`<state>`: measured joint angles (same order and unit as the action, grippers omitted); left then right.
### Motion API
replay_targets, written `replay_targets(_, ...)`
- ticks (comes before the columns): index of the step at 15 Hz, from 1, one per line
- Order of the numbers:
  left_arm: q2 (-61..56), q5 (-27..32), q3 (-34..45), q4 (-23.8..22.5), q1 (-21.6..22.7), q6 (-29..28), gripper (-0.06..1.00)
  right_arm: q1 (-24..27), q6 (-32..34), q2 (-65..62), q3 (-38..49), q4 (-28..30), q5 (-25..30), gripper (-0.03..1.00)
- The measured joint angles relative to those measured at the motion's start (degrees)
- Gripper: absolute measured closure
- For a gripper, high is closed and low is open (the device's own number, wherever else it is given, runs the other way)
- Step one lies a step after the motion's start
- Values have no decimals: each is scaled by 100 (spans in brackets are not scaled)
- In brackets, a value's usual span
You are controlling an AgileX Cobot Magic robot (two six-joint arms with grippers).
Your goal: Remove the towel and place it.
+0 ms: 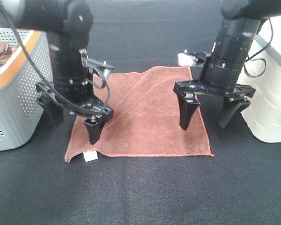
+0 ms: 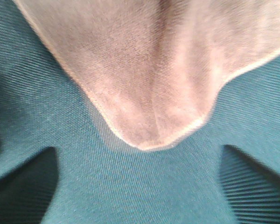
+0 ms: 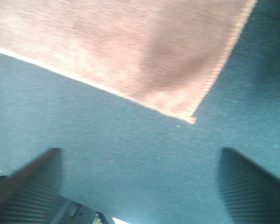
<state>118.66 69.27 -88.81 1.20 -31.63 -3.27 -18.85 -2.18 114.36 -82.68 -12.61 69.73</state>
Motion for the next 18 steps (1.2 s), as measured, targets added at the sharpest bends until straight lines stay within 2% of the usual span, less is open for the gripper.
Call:
replay_targets(4, -1157, -6, 6, 29, 0, 115, 2, 0, 0, -1192, 0, -52, 0, 7)
replay_targets(7, -2504, 6, 6, -120, 0, 120, 3, 0, -115, -2590, 23, -34, 11, 7)
replay_targets(8, -2504, 6, 6, -120, 0, 120, 3, 0, -115, -2590, 23, -34, 11, 7)
replay_targets(10, -3380, 11, 269, -120, 0, 97, 4, 0, -309, -3696, 487, 0, -11, 7)
replay_targets(13, -4641, 11, 1484, -120, 0, 63, 4, 0, -458, -4933, 1845, 281, -6, 7)
replay_targets(15, -5609, 11, 2922, -69, 0, -201, 4, 0, -458, -6022, 3346, 527, 6, 7)
replay_targets(18, -6807, 17, 4641, -63, 0, -361, 4, 0, -458, -7489, 4962, 556, -103, 7)
